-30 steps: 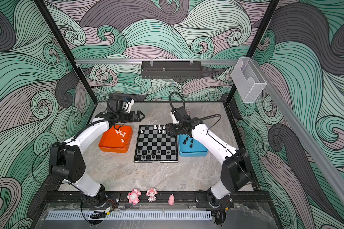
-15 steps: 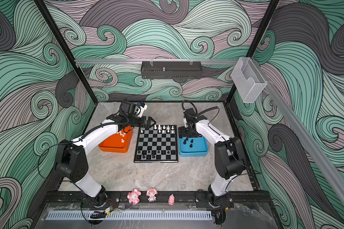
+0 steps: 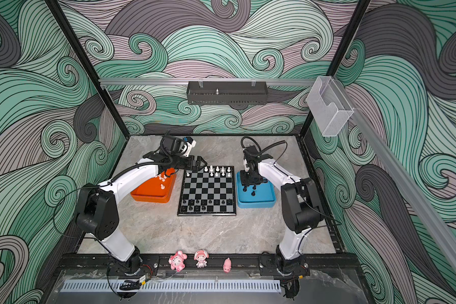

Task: Set up the chess pieces on the board
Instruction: 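Lower the right gripper into the blue tray and grasp a black piece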

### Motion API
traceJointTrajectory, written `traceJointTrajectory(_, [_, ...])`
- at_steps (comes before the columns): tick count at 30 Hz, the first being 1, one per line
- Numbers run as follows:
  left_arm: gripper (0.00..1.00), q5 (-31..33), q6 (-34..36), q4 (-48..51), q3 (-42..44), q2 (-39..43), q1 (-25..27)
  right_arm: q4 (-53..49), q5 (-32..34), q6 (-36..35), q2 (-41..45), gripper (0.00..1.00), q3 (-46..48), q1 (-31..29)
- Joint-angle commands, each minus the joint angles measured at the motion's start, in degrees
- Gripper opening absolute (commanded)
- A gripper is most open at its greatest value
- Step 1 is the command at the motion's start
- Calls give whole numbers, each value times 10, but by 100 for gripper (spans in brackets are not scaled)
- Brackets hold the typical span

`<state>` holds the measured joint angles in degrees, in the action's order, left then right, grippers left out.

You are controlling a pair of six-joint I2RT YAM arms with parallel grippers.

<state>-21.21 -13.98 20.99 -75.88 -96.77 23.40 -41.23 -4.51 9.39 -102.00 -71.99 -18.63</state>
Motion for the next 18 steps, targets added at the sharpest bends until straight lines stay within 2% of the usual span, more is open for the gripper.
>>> traceJointTrajectory(1, [99, 6, 10, 9, -12, -7, 4, -7, 7, -4, -8, 43, 6, 3])
traceJointTrajectory(18, [99, 9, 12, 12, -14, -10, 4, 3, -2, -3, -24, 34, 14, 4])
